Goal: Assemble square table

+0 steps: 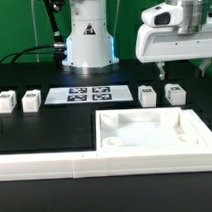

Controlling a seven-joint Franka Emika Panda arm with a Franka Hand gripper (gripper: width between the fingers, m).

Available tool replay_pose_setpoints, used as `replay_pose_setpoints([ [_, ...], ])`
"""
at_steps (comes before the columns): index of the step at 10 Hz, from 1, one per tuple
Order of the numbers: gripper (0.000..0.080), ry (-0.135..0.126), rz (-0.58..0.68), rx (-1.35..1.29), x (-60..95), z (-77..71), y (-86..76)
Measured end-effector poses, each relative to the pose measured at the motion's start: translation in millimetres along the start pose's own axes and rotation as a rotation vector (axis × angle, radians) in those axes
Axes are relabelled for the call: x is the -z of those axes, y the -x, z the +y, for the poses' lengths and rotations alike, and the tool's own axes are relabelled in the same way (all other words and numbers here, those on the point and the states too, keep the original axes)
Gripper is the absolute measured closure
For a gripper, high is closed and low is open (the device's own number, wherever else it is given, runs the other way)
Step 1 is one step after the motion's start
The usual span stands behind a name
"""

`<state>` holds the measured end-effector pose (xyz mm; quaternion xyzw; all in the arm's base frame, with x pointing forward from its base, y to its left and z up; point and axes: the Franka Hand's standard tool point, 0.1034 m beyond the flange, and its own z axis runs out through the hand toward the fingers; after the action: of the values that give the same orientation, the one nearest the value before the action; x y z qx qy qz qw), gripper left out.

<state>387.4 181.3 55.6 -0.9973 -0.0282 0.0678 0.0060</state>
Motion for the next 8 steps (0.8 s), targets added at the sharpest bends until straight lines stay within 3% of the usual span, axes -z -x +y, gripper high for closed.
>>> replay_pose_setpoints([
  [2, 0.0150, 0.001, -0.096, -0.007, 3.9, 12.9, -0.2],
  [5, 0.0150, 0.023, -0.277, -0.005, 2.4, 15.0, -0.9],
  [7, 0.0150, -0.012, -0.424, 0.038, 2.0, 8.6, -5.3],
  [8, 0.0150, -0.017, -0.484, 0.029, -0.3, 9.6, -6.4],
])
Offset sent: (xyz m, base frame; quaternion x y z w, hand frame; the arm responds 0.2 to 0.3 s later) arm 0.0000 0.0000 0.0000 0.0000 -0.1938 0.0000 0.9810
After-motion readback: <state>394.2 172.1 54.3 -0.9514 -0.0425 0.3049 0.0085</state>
